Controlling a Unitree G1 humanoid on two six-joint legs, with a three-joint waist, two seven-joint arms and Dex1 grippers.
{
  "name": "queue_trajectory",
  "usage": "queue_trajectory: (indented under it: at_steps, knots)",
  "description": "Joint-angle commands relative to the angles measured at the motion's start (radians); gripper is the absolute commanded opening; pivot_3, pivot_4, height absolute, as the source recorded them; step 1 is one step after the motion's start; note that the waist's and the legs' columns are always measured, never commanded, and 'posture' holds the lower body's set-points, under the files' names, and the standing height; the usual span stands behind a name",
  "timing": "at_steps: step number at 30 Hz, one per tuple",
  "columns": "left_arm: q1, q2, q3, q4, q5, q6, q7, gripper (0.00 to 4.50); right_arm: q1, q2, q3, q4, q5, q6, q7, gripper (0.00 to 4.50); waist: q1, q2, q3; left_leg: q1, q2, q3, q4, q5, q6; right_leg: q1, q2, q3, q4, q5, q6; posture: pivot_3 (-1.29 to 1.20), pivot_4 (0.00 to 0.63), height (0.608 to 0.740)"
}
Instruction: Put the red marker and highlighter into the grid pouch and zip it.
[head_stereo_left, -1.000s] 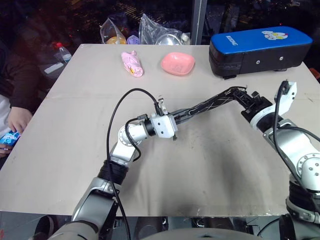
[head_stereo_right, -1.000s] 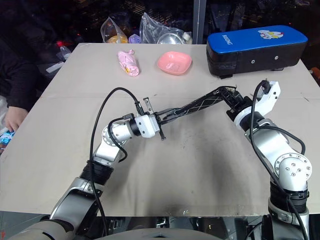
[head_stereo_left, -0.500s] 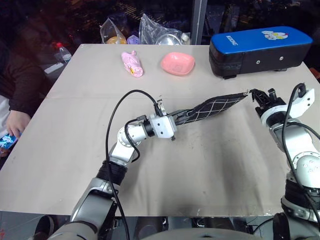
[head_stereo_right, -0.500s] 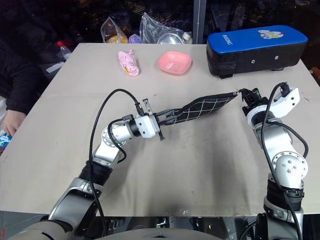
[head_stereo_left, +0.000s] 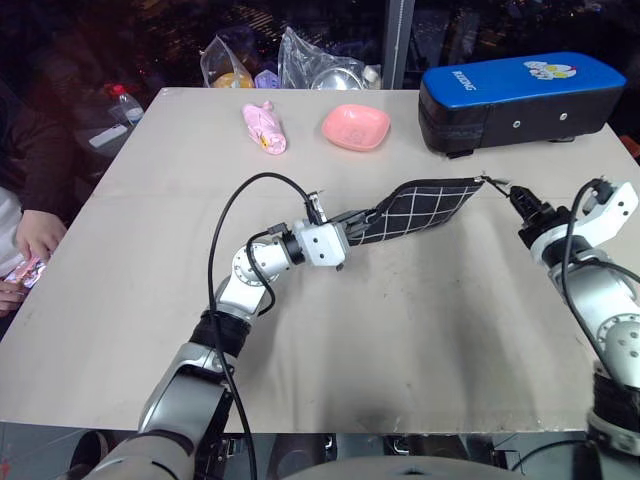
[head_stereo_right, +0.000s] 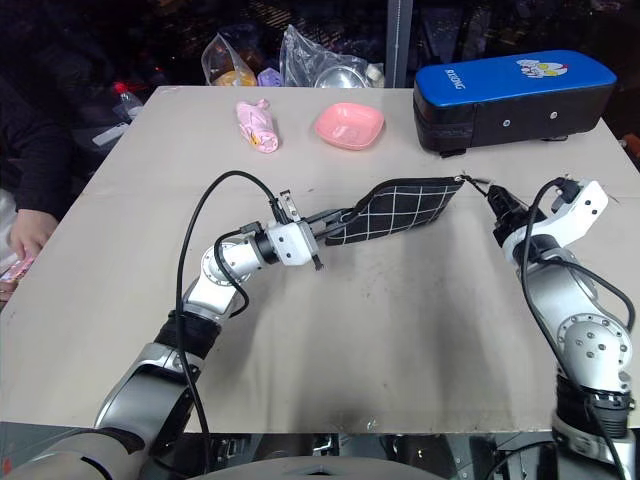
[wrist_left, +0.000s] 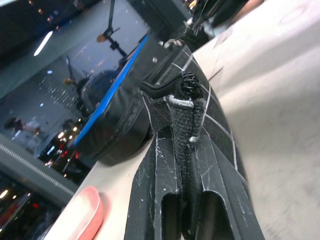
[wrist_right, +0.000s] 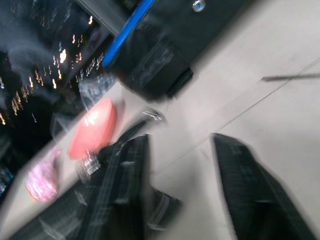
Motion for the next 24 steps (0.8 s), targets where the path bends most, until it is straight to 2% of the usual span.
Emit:
queue_trajectory:
  at_steps: [1,2,5,8,9,11,16,18,20,24]
  knots:
    - [0.019,0.054,0.007,-0.016,-0.085,-0.058,-0.087,0.65,0.085,-0.14,0.014,-0.074,-0.144,0.01,0.269,4.21,-0.003,0.0,0.0,0.0,0.0,0.0,0.0,0.0,0.0,0.0,0.0,0.0,0.0,0.0,0.0,0.0,0.15,0.74]
    - [0.033,0.07,0.002,-0.021,-0.107,-0.064,-0.117,0.95,0.117,-0.174,0.014,-0.077,-0.174,0.005,0.337,4.5,-0.003,0.0,0.0,0.001,0.0,0.0,-0.001,0.0,0.0,0.0,0.0,0.0,-0.001,0.0,0.0,0.0,0.15,0.74]
    - [0.083,0.127,-0.007,-0.026,-0.165,-0.085,-0.209,2.31,0.216,-0.249,0.008,-0.068,-0.282,-0.052,0.537,4.5,-0.003,0.0,0.0,0.001,0.001,0.0,-0.001,0.0,0.0,0.0,0.001,0.0,-0.002,0.0,0.0,0.0,0.15,0.74]
    - [0.123,0.168,0.002,-0.023,-0.199,-0.095,-0.263,3.79,0.275,-0.269,-0.003,-0.031,-0.388,-0.132,0.685,4.5,0.001,0.0,0.0,0.001,0.001,0.0,-0.001,0.0,0.0,0.0,0.001,0.0,-0.002,0.0,0.0,0.0,0.15,0.74]
    - [0.153,0.179,0.013,-0.042,-0.242,-0.044,-0.286,4.42,0.297,-0.267,-0.007,-0.004,-0.431,-0.194,0.759,4.5,0.001,0.0,0.0,0.0,0.0,0.0,0.0,0.0,0.0,0.001,0.001,0.0,-0.002,0.0,0.0,0.0,0.15,0.74]
    - [0.209,0.199,0.034,-0.095,-0.328,0.081,-0.316,4.42,0.328,-0.26,-0.011,0.054,-0.499,-0.291,0.874,4.5,0.001,0.0,0.0,0.001,0.0,0.0,0.0,0.0,0.0,0.001,0.001,0.0,-0.002,0.0,0.0,0.0,0.15,0.74]
    - [0.395,0.301,0.086,-0.325,-0.526,0.578,-0.333,4.42,0.367,-0.243,-0.008,0.239,-0.605,-0.475,1.11,4.5,-0.001,0.0,0.0,0.001,0.001,-0.001,0.0,0.0,0.0,0.001,0.001,-0.001,-0.002,0.0,0.0,0.0,0.15,0.74]
    - [0.472,0.338,0.116,-0.424,-0.583,0.739,-0.306,4.42,0.355,-0.225,-0.01,0.313,-0.604,-0.541,1.22,4.5,-0.002,0.0,0.0,0.001,0.001,-0.001,0.0,0.0,0.0,0.001,0.001,-0.001,-0.002,0.0,0.0,0.0,0.15,0.74]
    - [0.517,0.352,0.141,-0.487,-0.604,0.82,-0.29,4.42,0.337,-0.208,-0.02,0.364,-0.589,-0.578,1.299,4.5,-0.001,0.0,0.0,0.001,0.001,-0.001,0.0,0.0,0.0,0.001,0.001,-0.001,-0.002,0.0,0.0,0.0,0.15,0.74]
    - [0.599,0.353,0.182,-0.586,-0.613,0.936,-0.241,4.42,0.293,-0.236,0.003,0.495,-0.662,-0.64,1.413,4.5,0.001,0.0,0.0,0.002,0.001,-0.001,0.0,0.0,0.0,0.002,0.0,-0.001,-0.002,0.0,0.0,0.0,0.15,0.74]
